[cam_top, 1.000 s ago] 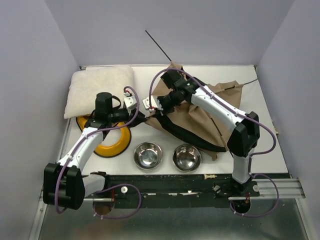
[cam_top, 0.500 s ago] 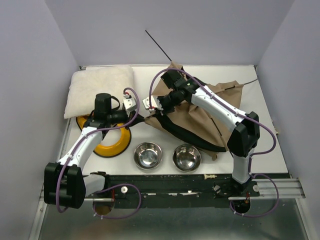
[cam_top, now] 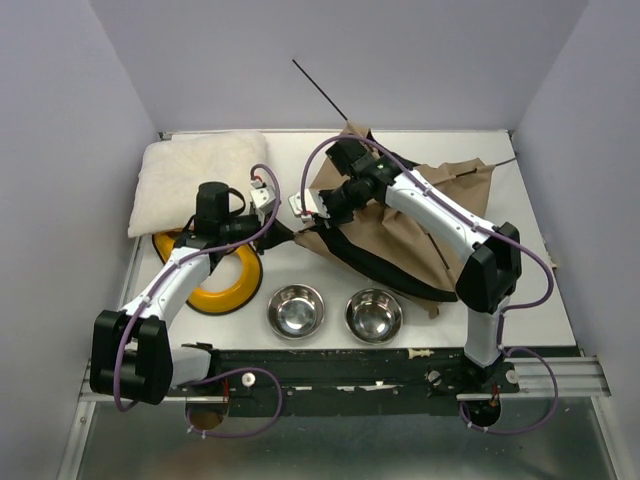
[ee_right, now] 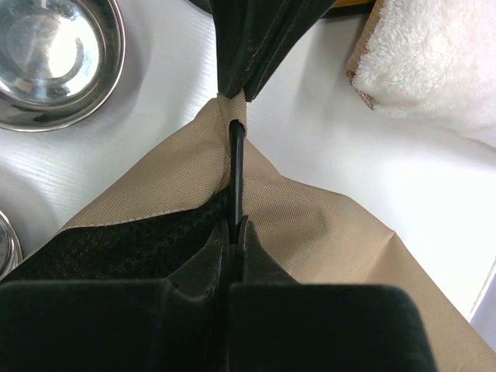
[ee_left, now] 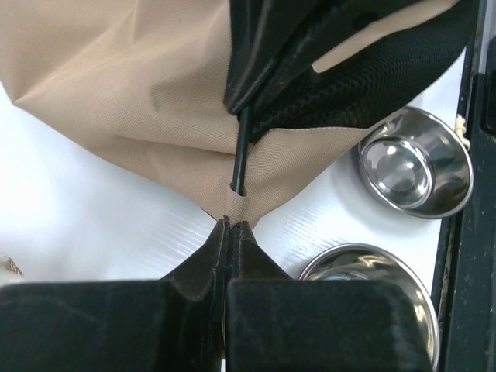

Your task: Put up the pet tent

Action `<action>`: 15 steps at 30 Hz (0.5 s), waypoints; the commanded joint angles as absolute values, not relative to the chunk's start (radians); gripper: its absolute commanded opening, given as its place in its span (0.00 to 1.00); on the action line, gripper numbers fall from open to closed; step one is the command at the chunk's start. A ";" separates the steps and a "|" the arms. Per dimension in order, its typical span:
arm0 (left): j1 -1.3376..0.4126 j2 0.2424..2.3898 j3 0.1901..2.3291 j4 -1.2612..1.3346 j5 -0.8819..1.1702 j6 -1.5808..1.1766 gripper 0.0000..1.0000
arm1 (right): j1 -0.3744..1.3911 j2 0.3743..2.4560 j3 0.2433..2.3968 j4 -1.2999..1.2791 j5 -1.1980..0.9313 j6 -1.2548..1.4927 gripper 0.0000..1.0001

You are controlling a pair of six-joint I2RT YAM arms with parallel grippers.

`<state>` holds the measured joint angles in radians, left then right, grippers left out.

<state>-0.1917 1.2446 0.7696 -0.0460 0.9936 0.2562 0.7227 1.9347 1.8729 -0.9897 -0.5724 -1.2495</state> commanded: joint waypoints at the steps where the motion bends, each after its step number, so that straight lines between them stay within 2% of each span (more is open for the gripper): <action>1: -0.213 1.249 0.837 0.019 0.968 0.132 0.00 | 0.730 1.911 1.833 -0.953 -0.542 -1.267 0.01; 4: -0.213 1.236 0.839 0.003 0.974 0.085 0.00 | 0.730 1.901 1.796 -0.925 -0.525 -1.272 0.01; 10: -0.224 1.229 0.770 0.186 0.966 -0.167 0.00 | 0.730 1.881 1.729 -0.844 -0.514 -1.252 0.01; 15: -0.233 1.313 0.859 0.063 0.928 -0.193 0.00 | 0.730 1.884 1.736 -0.830 -0.514 -1.255 0.01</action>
<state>-0.1997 1.2606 0.7616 0.0292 0.9108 -0.0952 0.7223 1.8790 1.7527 -0.8738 -0.5335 -1.2488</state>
